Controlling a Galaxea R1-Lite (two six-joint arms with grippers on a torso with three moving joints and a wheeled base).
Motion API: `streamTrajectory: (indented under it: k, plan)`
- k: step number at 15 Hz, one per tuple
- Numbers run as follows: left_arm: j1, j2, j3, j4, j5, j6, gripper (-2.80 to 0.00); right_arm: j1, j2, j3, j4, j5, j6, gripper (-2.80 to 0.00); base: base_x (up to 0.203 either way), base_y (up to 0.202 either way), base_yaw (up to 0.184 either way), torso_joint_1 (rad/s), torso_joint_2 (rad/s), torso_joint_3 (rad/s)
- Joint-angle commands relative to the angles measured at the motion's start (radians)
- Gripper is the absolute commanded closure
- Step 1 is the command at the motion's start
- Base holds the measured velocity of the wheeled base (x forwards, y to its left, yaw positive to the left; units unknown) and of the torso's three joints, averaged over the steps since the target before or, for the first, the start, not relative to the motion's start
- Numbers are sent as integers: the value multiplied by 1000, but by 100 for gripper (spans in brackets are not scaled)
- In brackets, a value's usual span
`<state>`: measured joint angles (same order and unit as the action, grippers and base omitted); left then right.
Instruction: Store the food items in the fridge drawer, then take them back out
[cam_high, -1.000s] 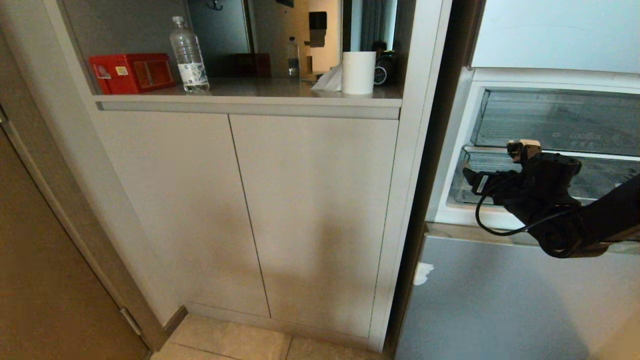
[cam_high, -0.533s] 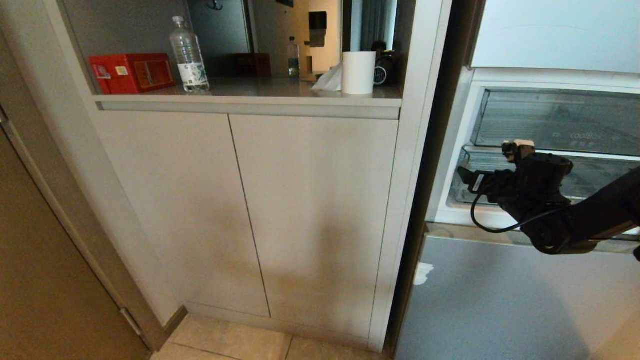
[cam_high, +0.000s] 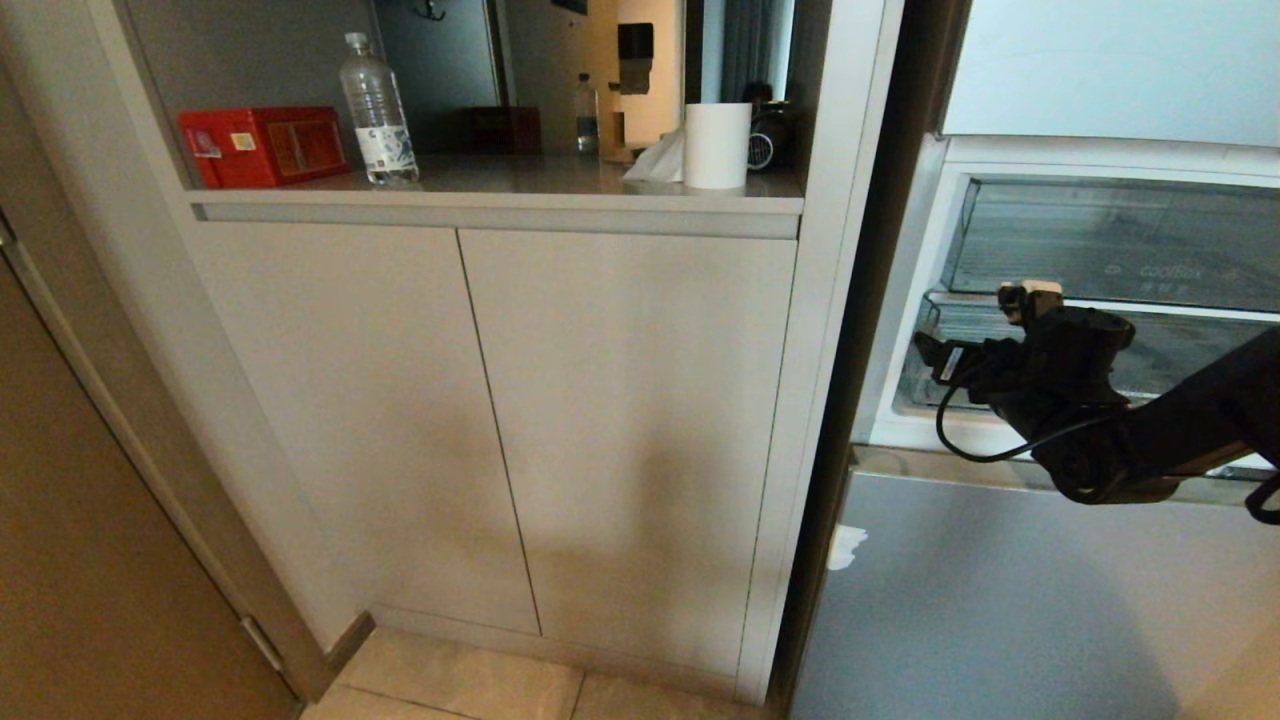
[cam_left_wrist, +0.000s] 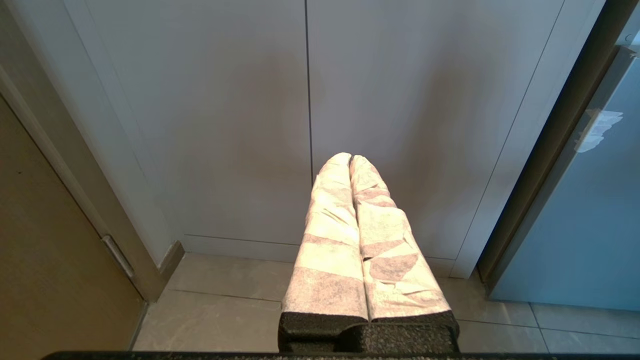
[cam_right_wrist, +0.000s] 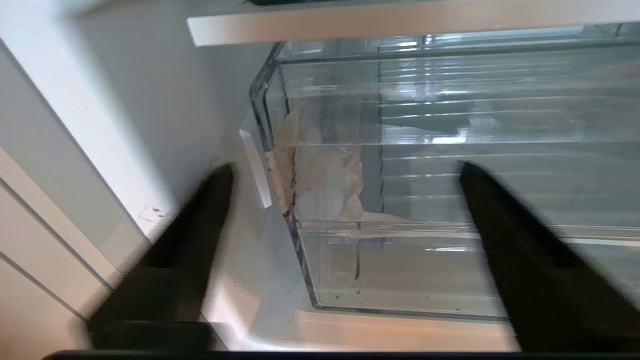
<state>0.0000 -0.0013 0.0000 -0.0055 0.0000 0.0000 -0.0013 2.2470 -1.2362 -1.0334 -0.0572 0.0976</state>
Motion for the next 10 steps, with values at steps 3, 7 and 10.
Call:
streamTrajectory:
  k: [3, 7, 10]
  plan:
    - [0, 0, 2, -1, 1, 0, 0, 22, 13, -16, -3, -1, -1, 0, 0, 0, 0, 0, 0, 0]
    - [0, 0, 2, -1, 0, 0, 0, 51, 31, -62, 24, -23, -1, 0, 0, 0, 0, 0, 0, 0]
    - [0, 0, 2, -1, 0, 0, 0, 61, 29, -66, 35, -26, -1, 0, 0, 0, 0, 0, 0, 0]
